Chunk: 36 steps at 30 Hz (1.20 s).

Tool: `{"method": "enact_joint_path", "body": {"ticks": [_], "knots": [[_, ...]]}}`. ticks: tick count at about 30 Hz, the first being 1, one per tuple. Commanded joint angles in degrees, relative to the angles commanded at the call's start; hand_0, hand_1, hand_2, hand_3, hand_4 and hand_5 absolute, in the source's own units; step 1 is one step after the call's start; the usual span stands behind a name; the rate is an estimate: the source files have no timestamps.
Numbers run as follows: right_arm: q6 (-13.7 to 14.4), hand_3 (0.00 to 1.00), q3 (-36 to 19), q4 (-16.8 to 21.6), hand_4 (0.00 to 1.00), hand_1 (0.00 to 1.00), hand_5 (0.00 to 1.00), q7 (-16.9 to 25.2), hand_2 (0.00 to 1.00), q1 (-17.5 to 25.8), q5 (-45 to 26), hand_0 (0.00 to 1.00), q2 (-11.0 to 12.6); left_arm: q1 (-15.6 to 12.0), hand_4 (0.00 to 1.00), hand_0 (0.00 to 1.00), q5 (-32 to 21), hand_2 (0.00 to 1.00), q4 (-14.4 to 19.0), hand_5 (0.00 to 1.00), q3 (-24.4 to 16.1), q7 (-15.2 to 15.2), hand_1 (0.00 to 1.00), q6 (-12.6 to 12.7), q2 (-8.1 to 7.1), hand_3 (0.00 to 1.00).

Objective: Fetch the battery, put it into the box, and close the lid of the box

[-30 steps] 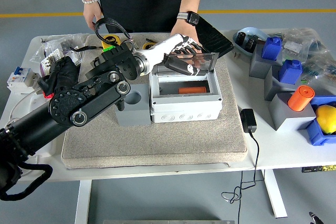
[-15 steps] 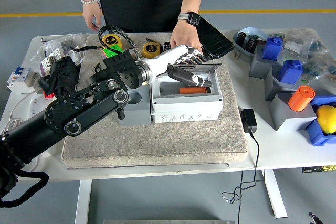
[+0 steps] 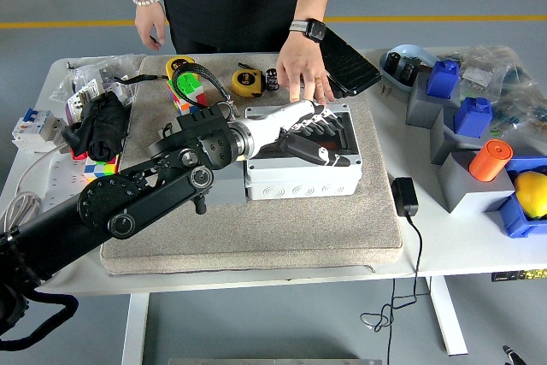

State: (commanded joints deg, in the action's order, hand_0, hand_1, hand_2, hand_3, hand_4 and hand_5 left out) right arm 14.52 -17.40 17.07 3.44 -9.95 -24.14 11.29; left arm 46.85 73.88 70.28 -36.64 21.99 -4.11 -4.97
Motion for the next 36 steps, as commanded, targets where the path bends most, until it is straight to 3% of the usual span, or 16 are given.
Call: {"method": "enact_joint_path", "body": {"ticks": [5,11,17,18,19,25,29,36], "knots": [[0.03,0.534,0.11,-0.01,0.876,0.635,0.427,-0.02,0.632,0.04,0.03,0.67,-0.01,-0.71,0.998,0.735,-0.5,0.724,1.33,0.377,-2.15,-0.84,0.759,0.58,-0.38,0.738],[0.01,0.533,0.12,0.0,0.876,0.635,0.427,0.01,0.631,0.09,-0.03,0.669,-0.06,-3.01,0.998,0.725,-3.52,0.721,2.97,0.375,-6.96,-4.36,0.748,3.46,-1.01,0.732],[-0.09,0.533,0.13,-0.04,0.876,0.634,0.427,-0.07,0.631,0.06,-0.07,0.669,-0.12,-8.06,0.998,0.723,-11.26,0.71,3.51,0.373,-14.04,-8.32,0.738,5.34,-2.34,0.704],[-0.12,0.533,0.11,-0.05,0.876,0.635,0.427,-0.08,0.631,0.06,-0.13,0.668,-0.14,-9.07,0.998,0.66,-12.8,0.674,3.42,0.372,-15.2,-8.92,0.709,5.86,-2.55,0.655],[-0.14,0.533,0.1,-0.05,0.876,0.635,0.427,-0.09,0.631,0.06,-0.16,0.668,-0.15,-9.68,0.998,0.66,-13.86,0.674,3.38,0.372,-15.99,-9.28,0.709,6.27,-2.68,0.655],[-0.3,0.532,0.07,-0.14,0.876,0.635,0.427,-0.38,0.63,-0.09,-0.11,0.667,-0.25,-13.43,0.998,0.662,-19.29,0.643,3.14,0.362,-22.16,-12.28,0.688,10.38,-3.67,0.627],[-0.51,0.532,0.53,-0.26,0.876,0.635,0.427,-0.77,0.63,-0.21,-0.37,0.667,-0.3,-14.54,0.998,0.662,-25.28,0.643,3.51,0.362,-25.69,-13.62,0.688,10.83,-4.57,0.627],[-0.79,0.533,0.48,-0.25,0.876,0.635,0.428,-1.08,0.631,-0.45,-0.4,0.664,-0.29,-15.93,0.993,0.645,-25.91,0.612,3.74,0.348,-26.32,-13.18,0.661,10.27,-5.67,0.604]]}}
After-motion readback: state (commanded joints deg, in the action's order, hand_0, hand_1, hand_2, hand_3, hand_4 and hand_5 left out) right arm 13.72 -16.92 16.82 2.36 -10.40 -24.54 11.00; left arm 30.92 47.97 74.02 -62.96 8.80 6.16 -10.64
